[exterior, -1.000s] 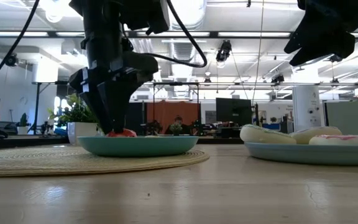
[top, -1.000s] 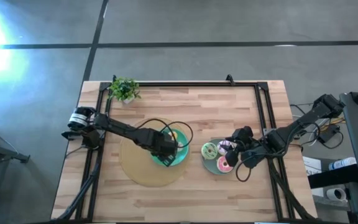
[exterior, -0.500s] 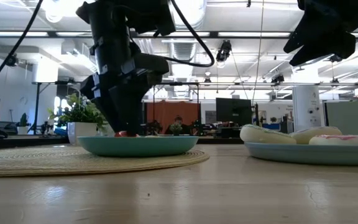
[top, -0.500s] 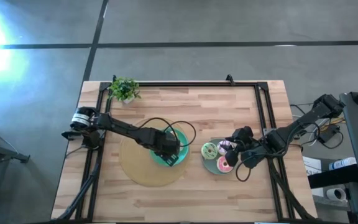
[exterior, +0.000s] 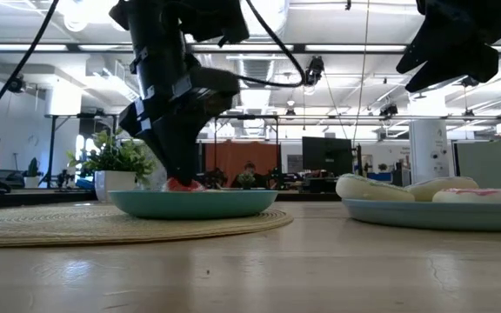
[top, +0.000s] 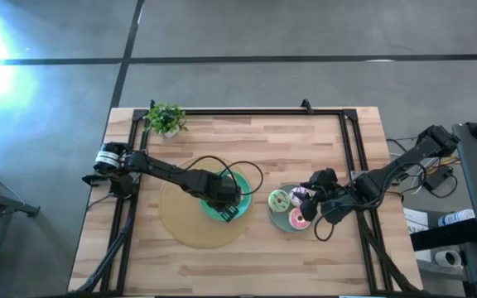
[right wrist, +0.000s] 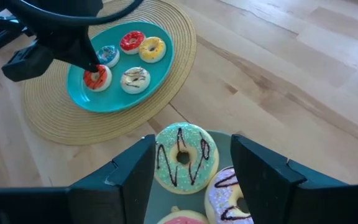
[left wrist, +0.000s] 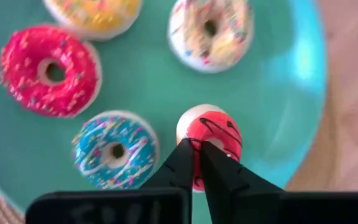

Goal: Pick & Place donuts
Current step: Adjust the small orange donut, then return to Home Position

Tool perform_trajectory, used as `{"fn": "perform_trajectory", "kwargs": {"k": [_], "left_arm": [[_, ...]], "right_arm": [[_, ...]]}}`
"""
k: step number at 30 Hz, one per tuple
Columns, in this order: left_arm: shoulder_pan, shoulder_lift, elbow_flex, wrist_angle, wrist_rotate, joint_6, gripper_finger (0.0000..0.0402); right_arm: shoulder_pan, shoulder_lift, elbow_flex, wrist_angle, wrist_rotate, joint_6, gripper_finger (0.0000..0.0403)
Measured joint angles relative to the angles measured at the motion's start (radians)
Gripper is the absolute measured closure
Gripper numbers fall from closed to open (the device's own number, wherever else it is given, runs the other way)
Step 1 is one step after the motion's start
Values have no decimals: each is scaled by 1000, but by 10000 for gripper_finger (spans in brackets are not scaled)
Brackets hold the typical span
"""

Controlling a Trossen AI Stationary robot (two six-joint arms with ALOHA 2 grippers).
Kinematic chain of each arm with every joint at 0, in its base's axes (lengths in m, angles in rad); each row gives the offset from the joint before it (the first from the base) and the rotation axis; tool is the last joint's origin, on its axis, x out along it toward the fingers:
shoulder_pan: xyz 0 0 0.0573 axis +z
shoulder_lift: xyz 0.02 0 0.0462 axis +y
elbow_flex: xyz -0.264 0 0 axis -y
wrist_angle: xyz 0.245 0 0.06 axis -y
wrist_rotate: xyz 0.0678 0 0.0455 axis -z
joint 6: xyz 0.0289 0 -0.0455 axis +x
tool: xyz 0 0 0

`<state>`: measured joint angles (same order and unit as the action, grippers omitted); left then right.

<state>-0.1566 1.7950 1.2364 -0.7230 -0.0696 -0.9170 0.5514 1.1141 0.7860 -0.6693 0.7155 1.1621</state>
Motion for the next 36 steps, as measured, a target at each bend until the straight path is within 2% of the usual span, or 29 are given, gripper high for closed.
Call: {"fn": "perform_trajectory", "kwargs": {"k": [6, 15, 27, 36], "left_arm": [[0, 0, 7, 77, -2, 10, 401], [0, 0, -1, 50, -29, 29, 400], [0, 0, -3, 53, -29, 2, 306], [-5, -20, -2, 23, -25, 6, 296]], "right_arm": [[0, 0, 0, 1, 0, 10, 202], [0, 0, 0, 3, 0, 17, 202], [0, 0, -1, 6, 0, 17, 202], [0, 0, -1, 7, 0, 17, 202]]}}
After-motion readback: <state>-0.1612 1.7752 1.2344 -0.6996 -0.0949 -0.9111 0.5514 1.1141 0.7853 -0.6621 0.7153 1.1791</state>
